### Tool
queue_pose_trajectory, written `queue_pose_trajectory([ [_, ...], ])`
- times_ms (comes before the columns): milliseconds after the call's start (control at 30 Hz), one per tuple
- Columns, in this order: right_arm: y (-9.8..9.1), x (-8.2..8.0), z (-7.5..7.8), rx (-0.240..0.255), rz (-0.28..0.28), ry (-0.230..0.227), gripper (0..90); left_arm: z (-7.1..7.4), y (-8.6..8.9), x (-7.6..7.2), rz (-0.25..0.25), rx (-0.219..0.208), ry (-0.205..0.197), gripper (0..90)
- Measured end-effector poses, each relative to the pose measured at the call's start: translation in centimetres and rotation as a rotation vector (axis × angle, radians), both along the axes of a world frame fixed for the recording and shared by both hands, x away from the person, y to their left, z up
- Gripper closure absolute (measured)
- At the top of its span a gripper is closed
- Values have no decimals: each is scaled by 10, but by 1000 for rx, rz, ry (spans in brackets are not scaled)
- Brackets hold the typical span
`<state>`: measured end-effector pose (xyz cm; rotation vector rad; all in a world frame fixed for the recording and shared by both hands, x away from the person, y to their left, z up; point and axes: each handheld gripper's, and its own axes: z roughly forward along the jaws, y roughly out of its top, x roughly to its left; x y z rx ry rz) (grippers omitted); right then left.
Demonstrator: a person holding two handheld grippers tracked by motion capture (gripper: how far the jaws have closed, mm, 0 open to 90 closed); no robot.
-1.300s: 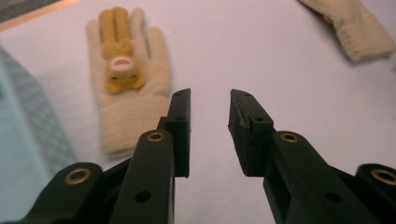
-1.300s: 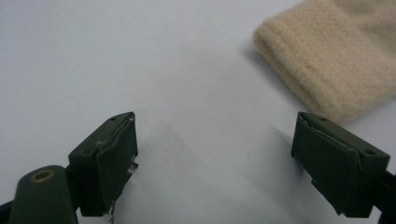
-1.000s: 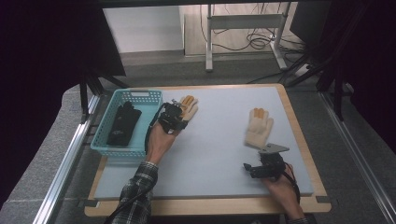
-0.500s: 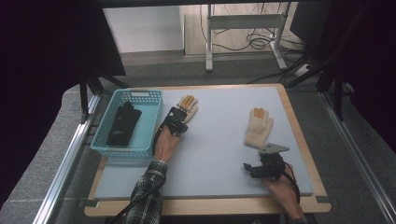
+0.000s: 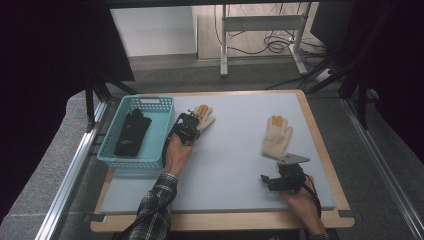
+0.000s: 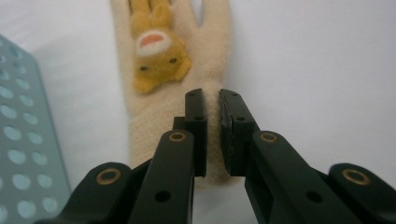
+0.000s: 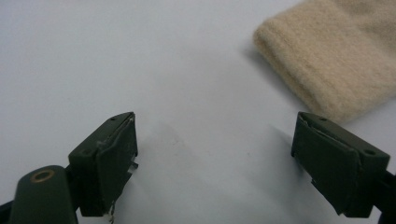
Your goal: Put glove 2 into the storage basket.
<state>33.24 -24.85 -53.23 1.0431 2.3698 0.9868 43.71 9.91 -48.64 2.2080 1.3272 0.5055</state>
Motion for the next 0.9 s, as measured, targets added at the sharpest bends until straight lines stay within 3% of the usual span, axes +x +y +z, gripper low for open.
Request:
queue_pose_trajectory([
  [200, 0, 0, 0, 0, 0, 0, 141, 7, -8, -29, -69, -96, 6, 830],
  [333, 0, 0, 0, 0, 0, 1, 141, -3, -10, -44, -112, -134, 40, 804],
  [400, 0, 0, 0, 1, 0, 1, 141, -9, -9, -48, -120, -144, 34, 736],
  [500, 0, 0, 0, 12, -4, 5, 149, -14, -5, -56, -136, -207, 25, 623],
  [600, -3, 1, 1, 32, -14, 10, 182, -16, -1, -67, -150, -224, 0, 517],
  [767, -13, 2, 4, 116, -39, 26, 272, -23, 6, -91, -171, -232, -46, 399],
  [900, -19, 2, 6, 118, -50, 31, 314, -35, 15, -112, -178, -225, -81, 295],
])
